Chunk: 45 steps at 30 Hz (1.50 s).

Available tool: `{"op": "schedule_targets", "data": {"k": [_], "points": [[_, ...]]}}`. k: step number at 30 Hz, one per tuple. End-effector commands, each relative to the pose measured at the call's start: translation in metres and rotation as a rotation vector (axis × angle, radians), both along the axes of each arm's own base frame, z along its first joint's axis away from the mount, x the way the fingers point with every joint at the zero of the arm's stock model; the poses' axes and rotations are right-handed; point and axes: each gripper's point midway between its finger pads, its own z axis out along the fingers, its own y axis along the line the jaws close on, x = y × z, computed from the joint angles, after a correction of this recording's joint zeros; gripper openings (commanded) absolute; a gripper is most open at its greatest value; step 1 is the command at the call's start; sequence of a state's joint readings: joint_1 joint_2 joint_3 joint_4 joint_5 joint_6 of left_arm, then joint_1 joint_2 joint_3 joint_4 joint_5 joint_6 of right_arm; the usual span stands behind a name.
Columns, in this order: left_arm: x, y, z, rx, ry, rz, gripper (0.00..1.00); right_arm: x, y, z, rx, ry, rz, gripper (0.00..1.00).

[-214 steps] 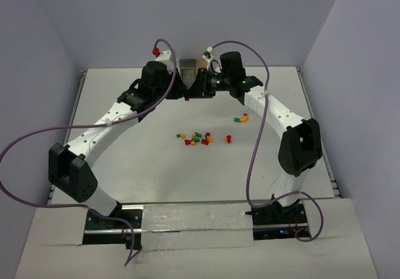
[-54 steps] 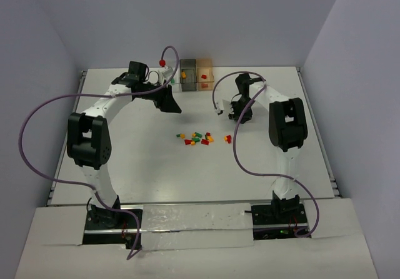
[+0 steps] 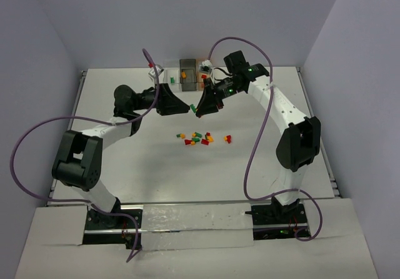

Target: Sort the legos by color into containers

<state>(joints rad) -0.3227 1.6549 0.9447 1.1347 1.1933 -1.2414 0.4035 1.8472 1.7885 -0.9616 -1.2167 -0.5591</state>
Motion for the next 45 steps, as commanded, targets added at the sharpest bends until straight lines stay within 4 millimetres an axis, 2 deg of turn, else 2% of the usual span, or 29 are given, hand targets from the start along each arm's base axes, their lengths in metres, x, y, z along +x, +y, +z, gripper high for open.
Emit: {"op": "schedule_targets", "data": {"k": [1,5,9,14,18,29,35,39,43,44,45], "points": [[0.006,-0.006,0.007,0.023,-0.033,0.044,0.69,-0.013,0.004,0.032,0.066,-0.067,0.028,0.00],[0.012,-0.006,0.001,0.050,-0.021,0.071,0.68,-0.015,0.005,0.034,0.068,-0.069,0.031,0.00],[0.011,-0.006,0.006,0.035,-0.029,0.067,0.64,-0.018,0.006,0.035,0.069,-0.077,0.037,0.00],[-0.002,-0.004,0.023,-0.044,-0.061,0.028,0.58,-0.019,0.008,0.034,0.064,-0.072,0.047,0.00],[-0.011,-0.003,0.030,-0.089,-0.063,-0.008,0.57,-0.018,0.010,0.033,0.063,-0.066,0.052,0.00],[-0.005,-0.007,0.023,-0.064,-0.046,0.002,0.53,-0.022,0.013,0.038,0.075,-0.071,0.067,0.00],[0.007,-0.011,0.013,-0.006,-0.018,0.040,0.45,-0.021,0.014,0.039,0.068,-0.079,0.053,0.00],[0.019,-0.013,0.001,0.063,0.001,0.079,0.35,-0.013,0.015,0.033,0.032,-0.089,0.005,0.00],[0.020,-0.012,-0.002,0.075,-0.010,0.087,0.05,-0.010,0.015,0.031,0.020,-0.091,-0.010,0.00],[0.021,-0.010,-0.003,0.076,-0.003,0.089,0.00,-0.010,0.015,0.029,0.016,-0.094,-0.014,0.00],[0.022,-0.009,-0.004,0.078,0.004,0.090,0.00,-0.009,0.014,0.028,0.011,-0.098,-0.017,0.00]]}}
